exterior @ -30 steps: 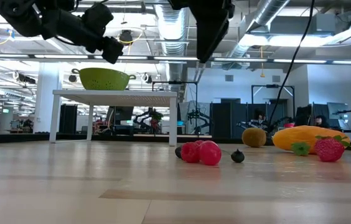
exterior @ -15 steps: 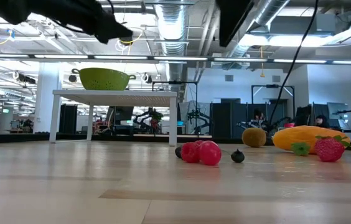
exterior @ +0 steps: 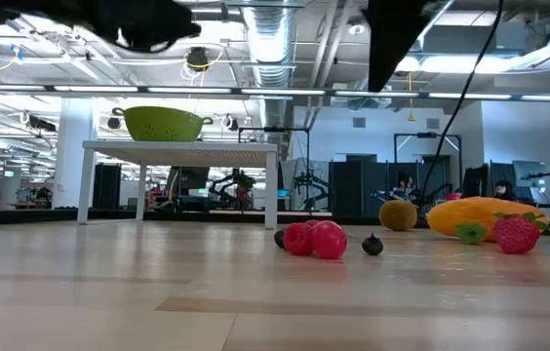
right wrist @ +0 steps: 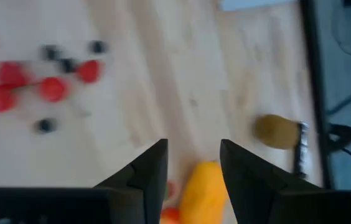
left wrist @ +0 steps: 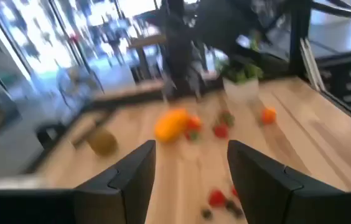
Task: Pick & Place Fruit
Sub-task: Put the blueberry into the green strainer bowl on the shelf on the shelf
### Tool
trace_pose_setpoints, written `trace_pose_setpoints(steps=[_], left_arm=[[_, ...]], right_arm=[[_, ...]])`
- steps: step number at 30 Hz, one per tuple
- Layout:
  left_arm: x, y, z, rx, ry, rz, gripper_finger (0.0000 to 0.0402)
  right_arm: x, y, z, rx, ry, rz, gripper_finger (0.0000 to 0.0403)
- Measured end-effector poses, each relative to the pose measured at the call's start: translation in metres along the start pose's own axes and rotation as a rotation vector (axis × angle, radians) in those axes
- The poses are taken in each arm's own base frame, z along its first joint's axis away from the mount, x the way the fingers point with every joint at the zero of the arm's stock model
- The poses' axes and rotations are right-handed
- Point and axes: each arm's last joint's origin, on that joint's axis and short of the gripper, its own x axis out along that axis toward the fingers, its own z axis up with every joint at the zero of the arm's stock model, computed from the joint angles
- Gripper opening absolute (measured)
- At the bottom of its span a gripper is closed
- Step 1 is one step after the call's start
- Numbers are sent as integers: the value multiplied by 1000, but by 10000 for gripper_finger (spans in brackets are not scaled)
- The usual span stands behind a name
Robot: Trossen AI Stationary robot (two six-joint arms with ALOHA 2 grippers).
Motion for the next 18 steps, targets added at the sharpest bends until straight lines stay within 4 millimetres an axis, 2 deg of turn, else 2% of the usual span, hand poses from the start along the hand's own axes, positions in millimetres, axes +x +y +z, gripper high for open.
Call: trace_pose_setpoints(steps=[12,15,18], left_arm=[[42,-1,-56,-8,271,-115,192],[51,3,-66,-16,286,-95,192],[58,8,-72,-35,281,-114,192]], right_arm=[[57,-44,16,-55,120,-83,117],[58,-51,19,-89,113,-73,116],[45,-61,23,-83,29,-32,116]])
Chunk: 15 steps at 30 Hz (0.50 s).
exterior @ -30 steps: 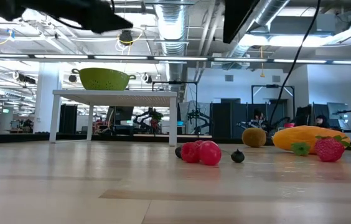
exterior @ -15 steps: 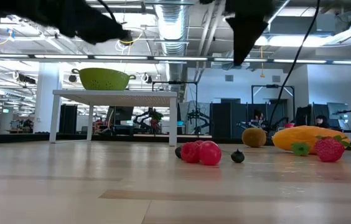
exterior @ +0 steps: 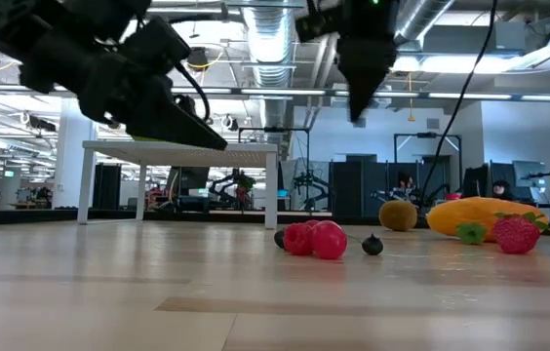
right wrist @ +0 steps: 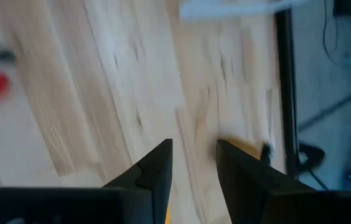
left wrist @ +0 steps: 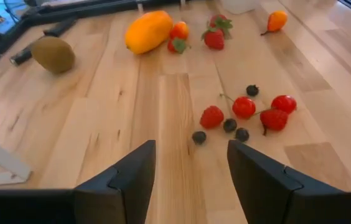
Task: Pick & Place Fruit
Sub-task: Put the blueberry into the green strainer bowl on the shelf on the shelf
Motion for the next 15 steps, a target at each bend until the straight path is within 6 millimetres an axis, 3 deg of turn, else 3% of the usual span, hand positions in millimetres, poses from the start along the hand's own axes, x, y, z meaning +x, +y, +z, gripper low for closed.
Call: trace_pose_setpoints(steps=[4,7,15], left_arm=[[4,5,-1,-12,-13,3,189],[5,8,3,-22,-60,13,186],[6,17,8,-23,-120,-16,175]], right_arm=[[-26,-15,-13,56,-187,51,116],[-37,-25,-37,108,-371,115,116],[-28,-59,-128,253,-720,250,116]])
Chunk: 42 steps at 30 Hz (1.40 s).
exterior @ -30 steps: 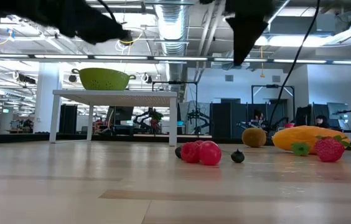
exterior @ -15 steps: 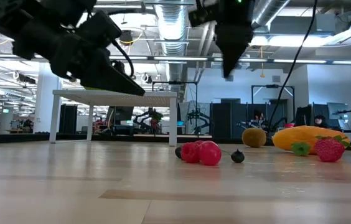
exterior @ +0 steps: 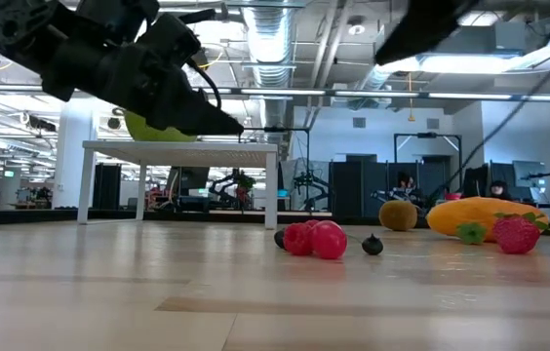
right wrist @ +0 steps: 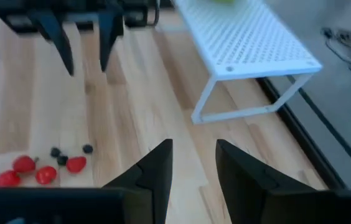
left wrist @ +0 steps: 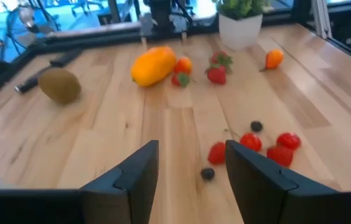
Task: Pick & Place Fruit
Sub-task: Put the blueberry into the green strainer bowl on the shelf on the shelf
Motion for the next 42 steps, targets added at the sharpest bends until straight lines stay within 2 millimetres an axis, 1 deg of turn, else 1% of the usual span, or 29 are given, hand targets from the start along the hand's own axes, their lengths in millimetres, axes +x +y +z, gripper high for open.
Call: trace_pose_setpoints(steps=[4,7,10,13,15,20,24,27,32,36,42], left_arm=[[0,0,1,11,-8,-18,175],[0,0,1,13,-14,-20,175],[2,-1,0,1,-17,-19,171],[9,-2,-11,3,29,-23,167],[17,-4,-18,5,60,-26,165],[42,-7,-20,10,62,-31,164],[57,-9,-28,20,98,-38,165],[60,-10,-35,22,128,-41,162],[63,-11,-39,-30,122,-38,161],[68,-15,-54,-29,157,-44,159],[79,-19,-68,-31,130,-50,159]], right_arm=[[-29,-19,-29,31,-122,66,116],[-47,-32,-45,93,-187,77,116],[-58,-42,-56,144,-228,84,116],[-66,-47,-63,160,-258,92,116],[-71,-51,-66,175,-284,95,116],[-84,-59,-68,210,-343,104,116],[-90,-63,-69,229,-375,108,116],[-91,-64,-70,235,-385,109,116],[-91,-64,-70,233,-383,109,116],[-91,-63,-70,233,-382,109,116],[-91,-64,-70,233,-383,109,116]])
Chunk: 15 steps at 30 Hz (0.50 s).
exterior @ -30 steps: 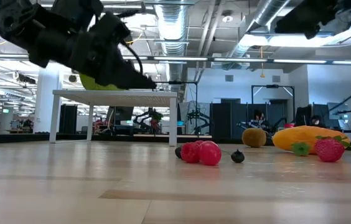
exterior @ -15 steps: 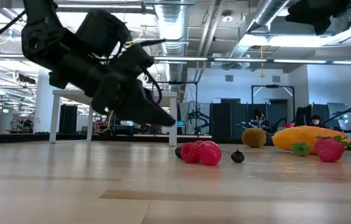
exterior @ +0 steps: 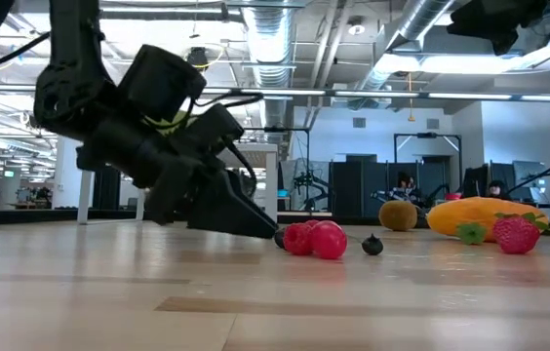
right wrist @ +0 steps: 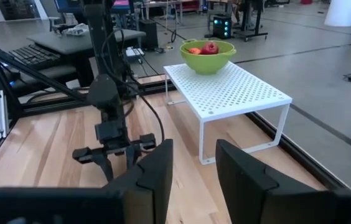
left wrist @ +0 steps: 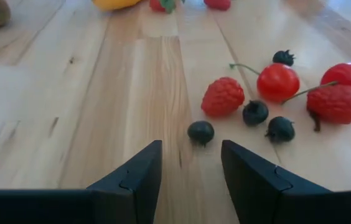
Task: Pick & Place Fruit
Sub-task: Put the blueberry into the green strainer bowl on the shelf on the shelf
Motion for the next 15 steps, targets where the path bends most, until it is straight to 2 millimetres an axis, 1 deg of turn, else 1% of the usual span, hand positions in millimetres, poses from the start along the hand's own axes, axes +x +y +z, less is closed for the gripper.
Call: trace_pose_setpoints(steps=[4,7,11,15], left_arm=[[11,-2,0,-1,-10,-34,157],[16,-3,1,-1,-15,-54,155],[17,-3,1,-1,-16,-59,151],[17,-3,1,-1,-14,-61,131]], right_arm=[[0,0,0,0,0,0,116],[0,0,0,0,0,0,116],[0,0,0,0,0,0,116],[0,0,0,0,0,0,116]])
